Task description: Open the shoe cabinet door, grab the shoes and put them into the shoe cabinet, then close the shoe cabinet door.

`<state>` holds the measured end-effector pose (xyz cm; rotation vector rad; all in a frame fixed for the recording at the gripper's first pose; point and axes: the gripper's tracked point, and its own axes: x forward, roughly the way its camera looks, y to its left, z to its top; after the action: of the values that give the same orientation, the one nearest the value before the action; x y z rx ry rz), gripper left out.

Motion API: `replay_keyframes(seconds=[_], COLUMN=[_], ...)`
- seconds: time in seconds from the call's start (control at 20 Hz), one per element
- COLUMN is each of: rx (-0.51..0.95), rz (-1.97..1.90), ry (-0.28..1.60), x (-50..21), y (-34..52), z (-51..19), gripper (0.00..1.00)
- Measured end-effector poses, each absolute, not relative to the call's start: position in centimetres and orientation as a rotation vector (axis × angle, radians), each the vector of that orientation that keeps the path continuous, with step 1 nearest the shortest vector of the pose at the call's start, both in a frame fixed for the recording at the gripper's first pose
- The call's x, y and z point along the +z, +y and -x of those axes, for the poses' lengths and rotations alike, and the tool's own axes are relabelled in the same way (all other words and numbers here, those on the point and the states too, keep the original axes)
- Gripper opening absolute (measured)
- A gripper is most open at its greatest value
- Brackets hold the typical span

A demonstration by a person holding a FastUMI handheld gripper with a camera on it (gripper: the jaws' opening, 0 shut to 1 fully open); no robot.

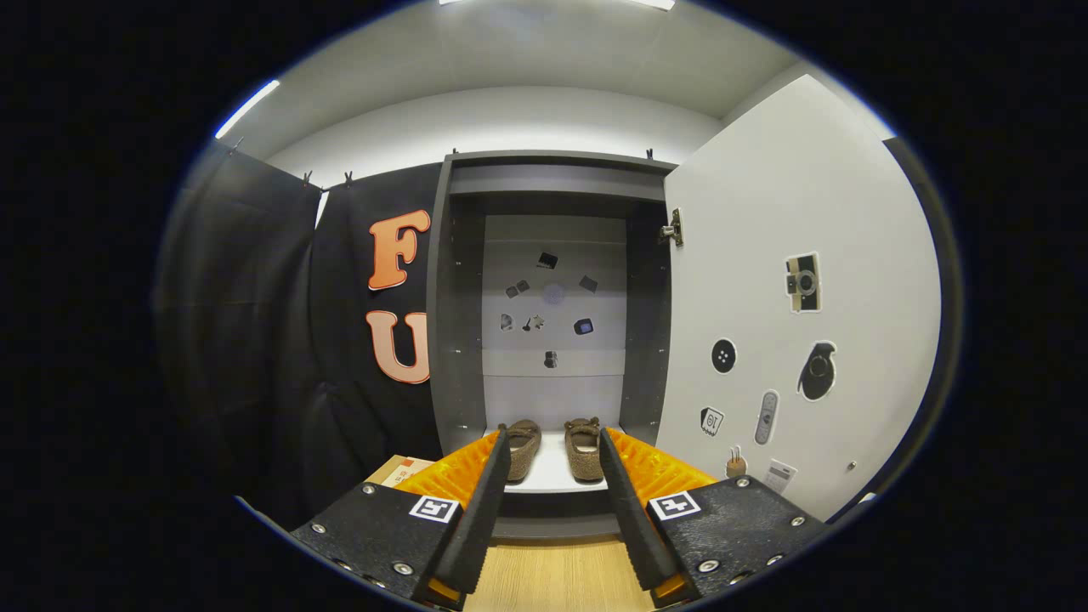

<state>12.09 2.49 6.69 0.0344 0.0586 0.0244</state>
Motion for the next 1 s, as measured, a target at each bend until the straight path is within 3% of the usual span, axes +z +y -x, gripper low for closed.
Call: replay_keyframes(seconds=[0.35,1.0], rx=[-0.058,-0.341], rz=[-0.032,-0.051], ry=[0.067,0.086], x=[6.8,5.6], y=[-1.7,-17.0], z=[-7.0,2.3], gripper=[0.71,0.74])
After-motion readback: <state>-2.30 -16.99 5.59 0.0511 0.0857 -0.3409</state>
